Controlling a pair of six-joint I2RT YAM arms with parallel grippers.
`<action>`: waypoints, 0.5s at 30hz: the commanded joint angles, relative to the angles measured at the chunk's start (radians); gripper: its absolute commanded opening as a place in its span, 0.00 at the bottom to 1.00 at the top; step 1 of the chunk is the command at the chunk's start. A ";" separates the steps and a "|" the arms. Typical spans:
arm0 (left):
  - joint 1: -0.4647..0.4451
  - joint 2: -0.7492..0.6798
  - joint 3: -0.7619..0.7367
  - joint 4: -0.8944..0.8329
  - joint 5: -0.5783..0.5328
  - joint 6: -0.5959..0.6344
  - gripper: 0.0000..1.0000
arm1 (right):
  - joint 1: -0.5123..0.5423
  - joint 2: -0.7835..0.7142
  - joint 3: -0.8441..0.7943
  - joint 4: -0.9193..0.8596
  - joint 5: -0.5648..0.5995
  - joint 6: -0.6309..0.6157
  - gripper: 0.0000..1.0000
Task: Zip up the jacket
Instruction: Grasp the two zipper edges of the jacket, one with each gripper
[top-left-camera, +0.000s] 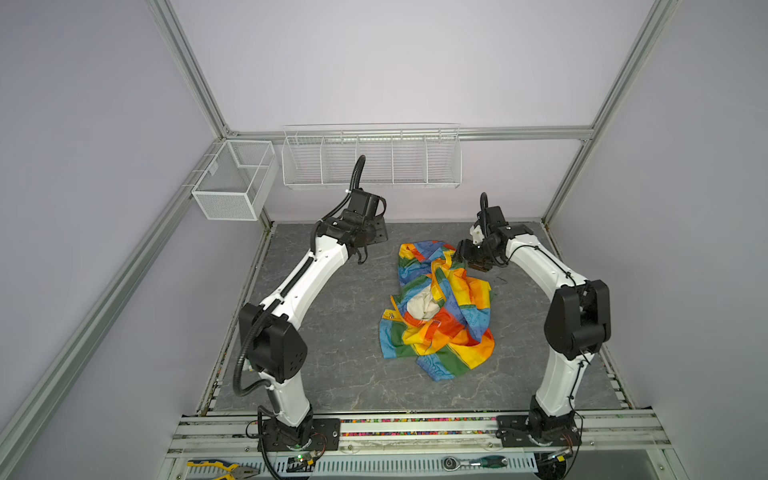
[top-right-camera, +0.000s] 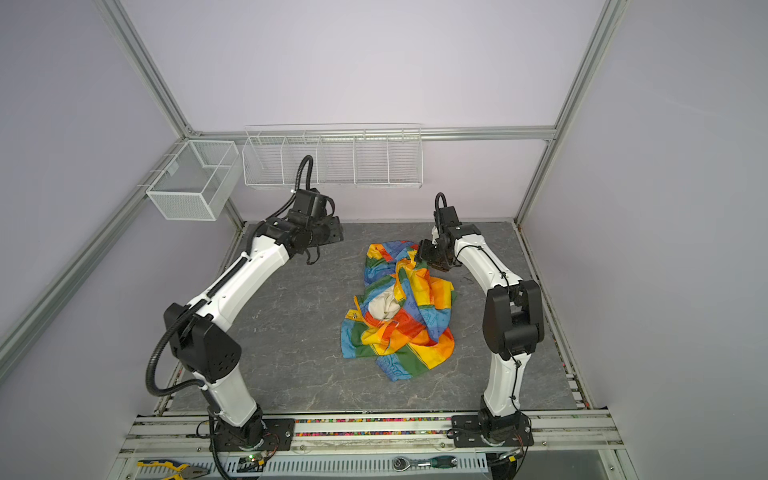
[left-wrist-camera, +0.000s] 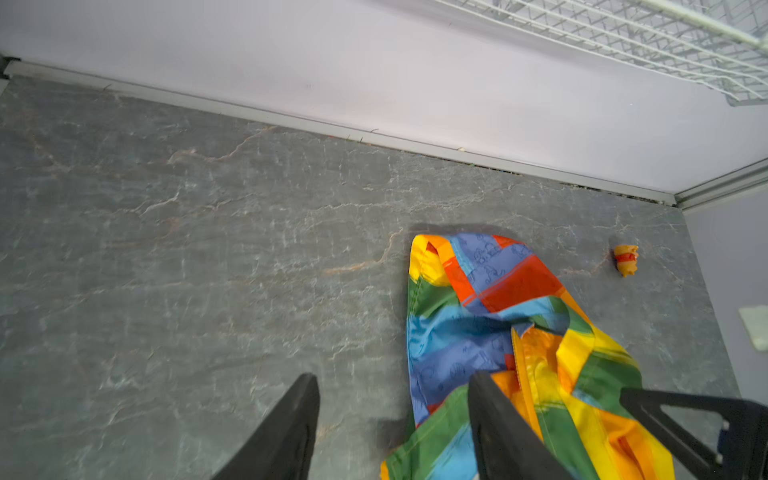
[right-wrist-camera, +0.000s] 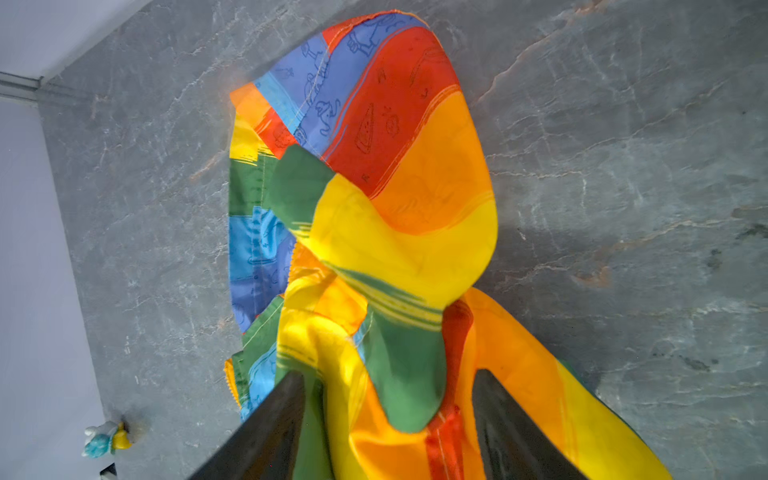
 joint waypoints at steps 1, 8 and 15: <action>0.000 -0.117 -0.183 0.033 0.112 -0.067 0.59 | 0.002 -0.134 -0.063 -0.018 0.036 -0.032 0.75; -0.006 -0.303 -0.693 0.350 0.348 -0.330 0.59 | 0.021 -0.330 -0.263 -0.012 0.044 -0.034 0.80; -0.033 -0.220 -0.863 0.614 0.478 -0.454 0.58 | 0.160 -0.357 -0.276 -0.050 0.096 -0.033 0.79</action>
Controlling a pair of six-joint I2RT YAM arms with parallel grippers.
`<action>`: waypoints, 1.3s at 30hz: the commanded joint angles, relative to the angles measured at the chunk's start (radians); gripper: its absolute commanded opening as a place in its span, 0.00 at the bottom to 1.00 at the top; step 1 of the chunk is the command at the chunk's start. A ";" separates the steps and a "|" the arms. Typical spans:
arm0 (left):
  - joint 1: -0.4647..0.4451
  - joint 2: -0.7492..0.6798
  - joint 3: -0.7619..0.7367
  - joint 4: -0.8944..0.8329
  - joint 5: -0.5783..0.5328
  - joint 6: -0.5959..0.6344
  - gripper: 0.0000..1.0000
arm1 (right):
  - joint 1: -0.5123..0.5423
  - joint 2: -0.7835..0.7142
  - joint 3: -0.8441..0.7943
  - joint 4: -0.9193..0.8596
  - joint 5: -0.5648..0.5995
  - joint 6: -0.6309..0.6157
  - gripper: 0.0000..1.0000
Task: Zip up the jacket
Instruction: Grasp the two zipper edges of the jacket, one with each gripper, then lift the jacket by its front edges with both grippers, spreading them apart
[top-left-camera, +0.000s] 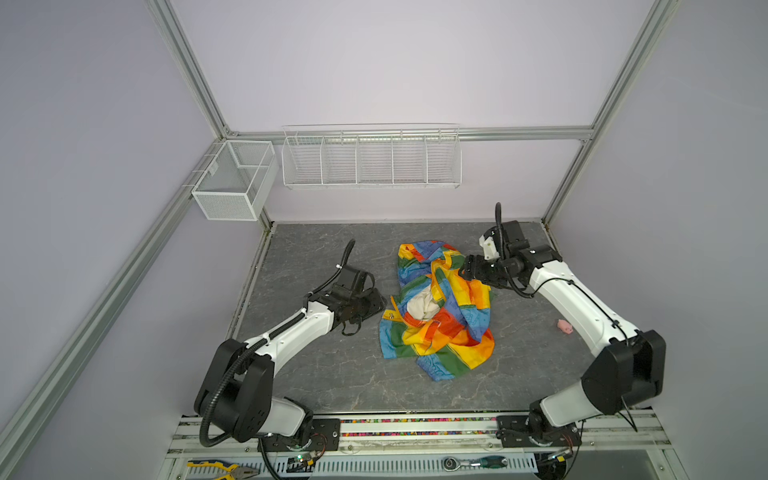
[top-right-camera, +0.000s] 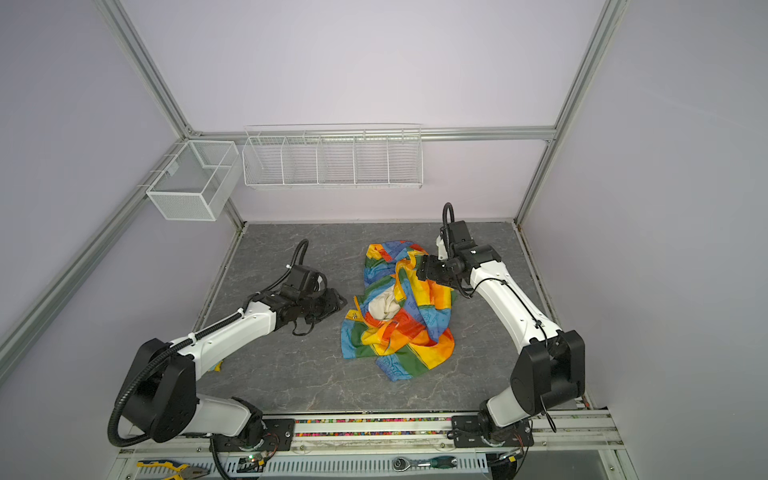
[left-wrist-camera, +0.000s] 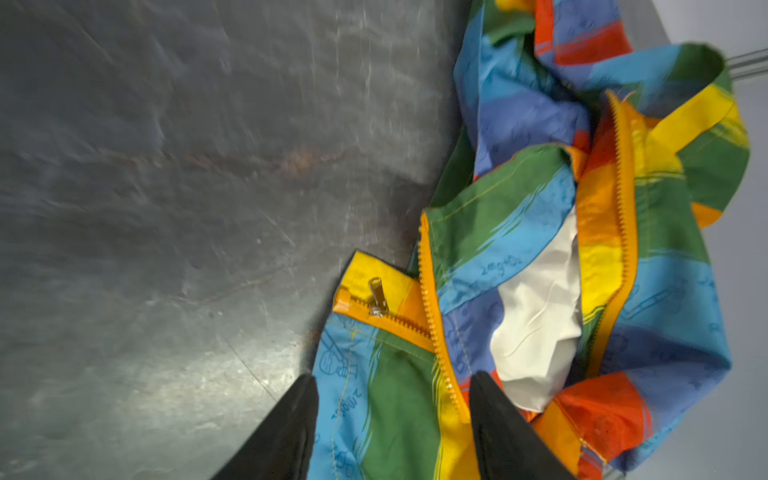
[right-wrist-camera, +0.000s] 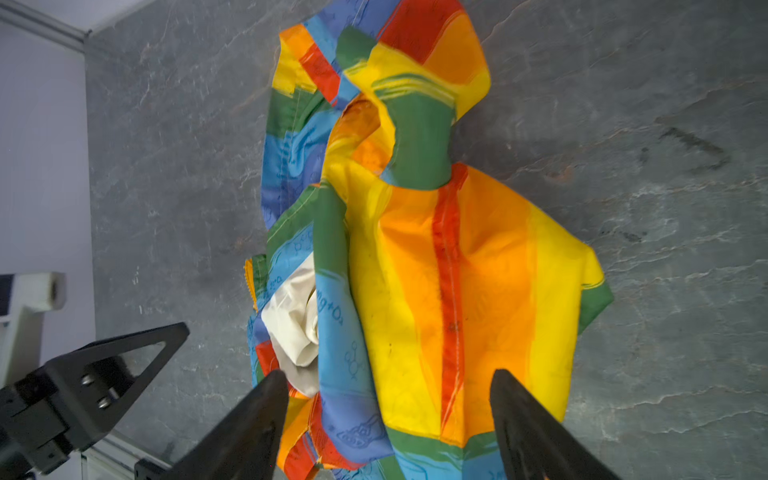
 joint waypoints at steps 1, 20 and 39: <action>-0.006 0.060 0.002 0.224 0.105 -0.097 0.58 | 0.082 0.017 0.021 -0.032 0.057 -0.013 0.79; -0.018 0.308 -0.046 0.508 0.153 -0.187 0.54 | 0.151 0.388 0.290 -0.078 0.129 -0.064 0.76; -0.006 0.226 0.332 0.053 0.014 0.104 0.00 | 0.133 0.399 0.428 -0.052 0.144 -0.089 0.07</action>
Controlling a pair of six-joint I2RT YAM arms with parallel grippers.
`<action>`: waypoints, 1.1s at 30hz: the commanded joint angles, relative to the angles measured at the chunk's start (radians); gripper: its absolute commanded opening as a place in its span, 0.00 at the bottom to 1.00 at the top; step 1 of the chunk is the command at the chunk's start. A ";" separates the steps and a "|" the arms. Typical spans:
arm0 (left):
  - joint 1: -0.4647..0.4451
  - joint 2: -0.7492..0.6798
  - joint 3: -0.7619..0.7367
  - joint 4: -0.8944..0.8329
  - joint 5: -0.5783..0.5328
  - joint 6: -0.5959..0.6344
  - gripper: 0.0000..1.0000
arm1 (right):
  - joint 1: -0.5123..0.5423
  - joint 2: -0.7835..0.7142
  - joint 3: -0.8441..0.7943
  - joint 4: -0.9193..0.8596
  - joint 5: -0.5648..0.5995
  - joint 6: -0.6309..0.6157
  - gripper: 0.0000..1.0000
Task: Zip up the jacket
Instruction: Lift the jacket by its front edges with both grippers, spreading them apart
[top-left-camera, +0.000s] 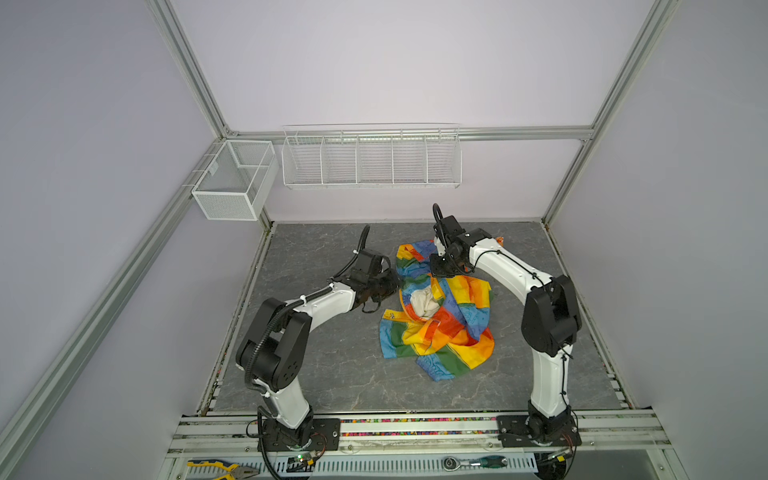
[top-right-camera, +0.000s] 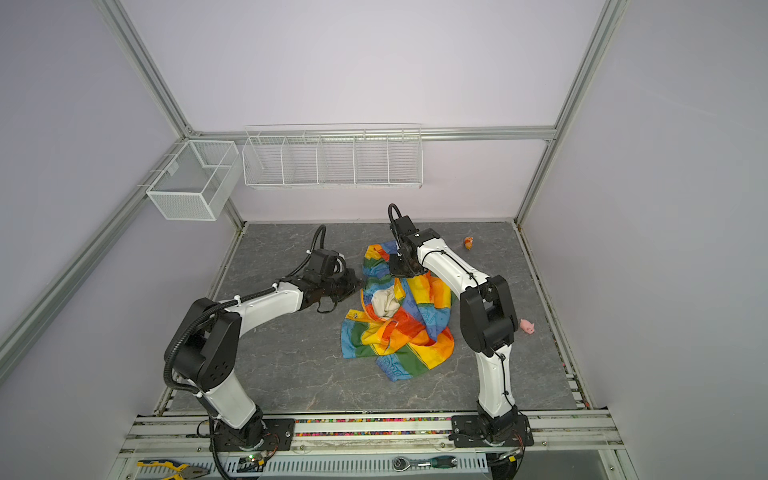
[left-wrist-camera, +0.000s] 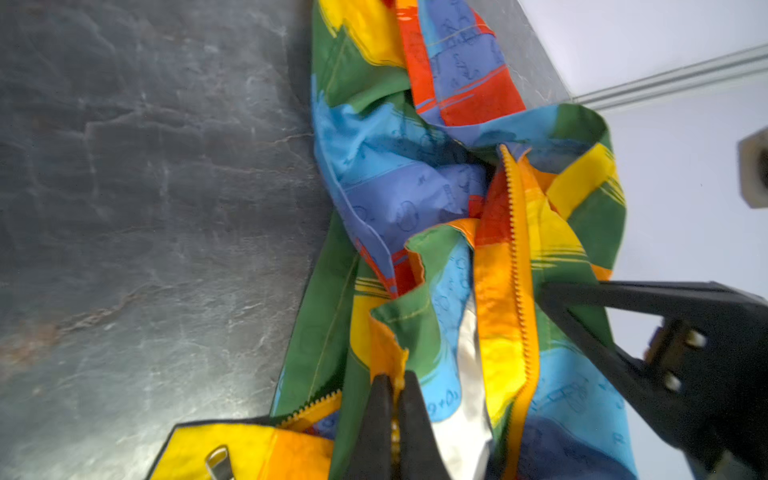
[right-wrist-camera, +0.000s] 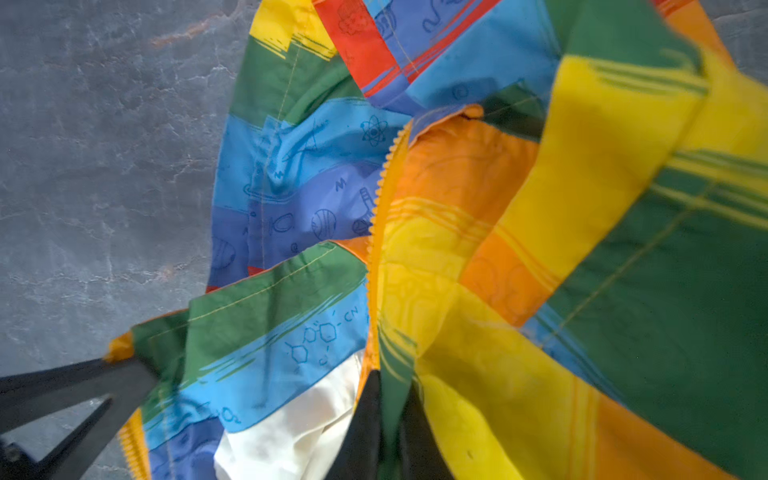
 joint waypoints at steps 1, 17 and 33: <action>0.006 -0.056 0.096 -0.173 -0.064 0.106 0.00 | -0.012 -0.114 0.030 0.006 0.005 -0.016 0.07; 0.006 -0.166 0.639 -0.605 -0.348 0.380 0.00 | -0.081 -0.408 0.202 0.005 -0.124 -0.069 0.07; 0.003 -0.176 1.058 -0.780 -0.522 0.538 0.00 | -0.110 -0.479 0.366 0.035 -0.256 -0.102 0.07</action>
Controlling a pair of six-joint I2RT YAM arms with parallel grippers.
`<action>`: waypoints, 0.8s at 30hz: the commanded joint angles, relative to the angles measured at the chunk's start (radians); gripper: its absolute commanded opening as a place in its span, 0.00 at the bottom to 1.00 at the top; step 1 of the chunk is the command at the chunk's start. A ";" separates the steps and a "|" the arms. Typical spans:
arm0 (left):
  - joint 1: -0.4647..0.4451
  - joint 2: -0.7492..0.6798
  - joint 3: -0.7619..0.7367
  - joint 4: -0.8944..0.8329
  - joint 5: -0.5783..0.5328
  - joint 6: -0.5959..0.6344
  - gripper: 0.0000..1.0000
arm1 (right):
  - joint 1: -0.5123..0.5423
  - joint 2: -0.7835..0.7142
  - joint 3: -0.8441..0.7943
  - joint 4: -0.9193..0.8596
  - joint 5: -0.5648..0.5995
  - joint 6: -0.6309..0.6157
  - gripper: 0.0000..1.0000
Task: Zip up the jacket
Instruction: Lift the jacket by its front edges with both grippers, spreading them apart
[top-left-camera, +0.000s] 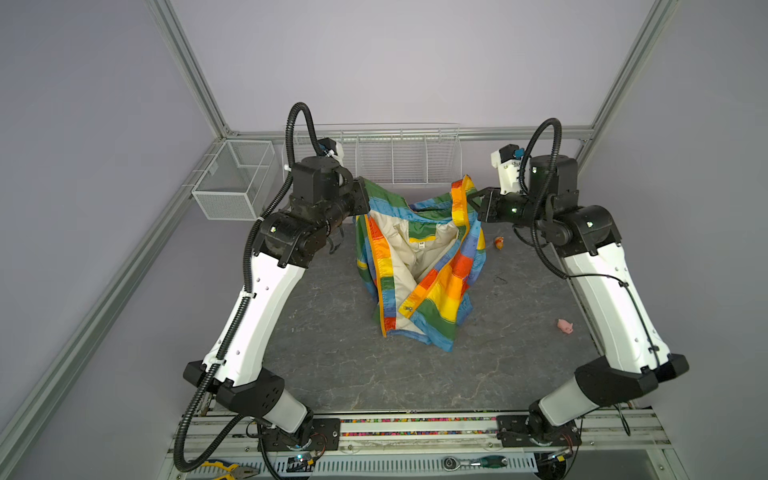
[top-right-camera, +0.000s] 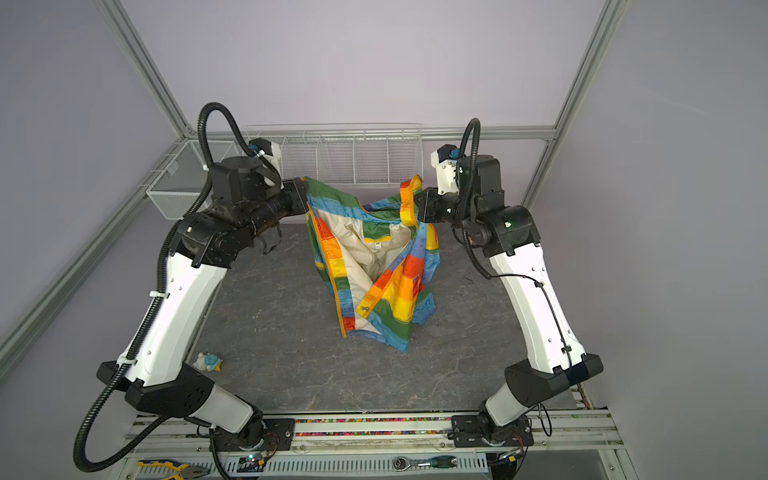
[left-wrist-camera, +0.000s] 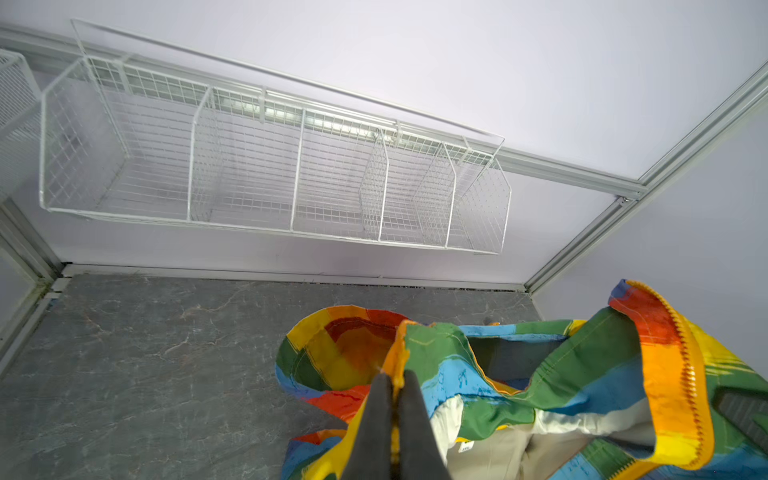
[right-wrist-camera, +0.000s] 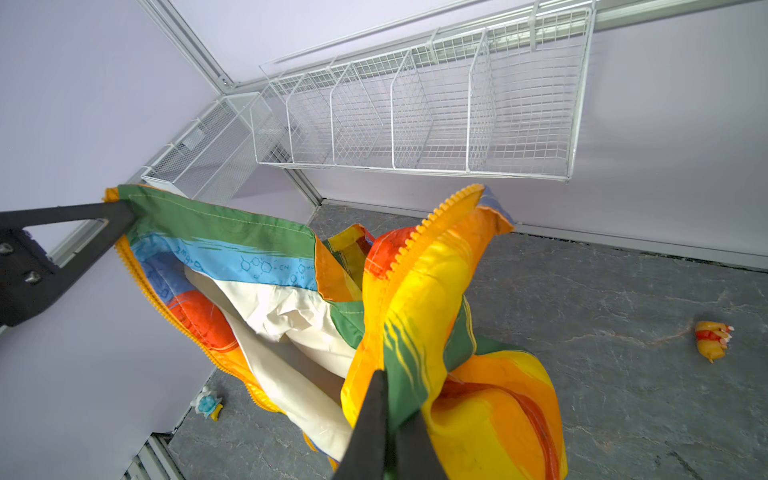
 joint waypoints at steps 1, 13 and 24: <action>0.000 -0.022 0.049 -0.064 -0.039 0.052 0.00 | -0.006 -0.044 0.024 0.052 -0.065 -0.016 0.07; -0.014 -0.149 0.017 -0.079 -0.053 0.048 0.00 | -0.006 -0.142 0.014 0.097 -0.209 0.014 0.07; -0.017 -0.245 0.057 -0.144 -0.061 0.018 0.00 | -0.006 -0.250 -0.025 0.148 -0.314 0.068 0.07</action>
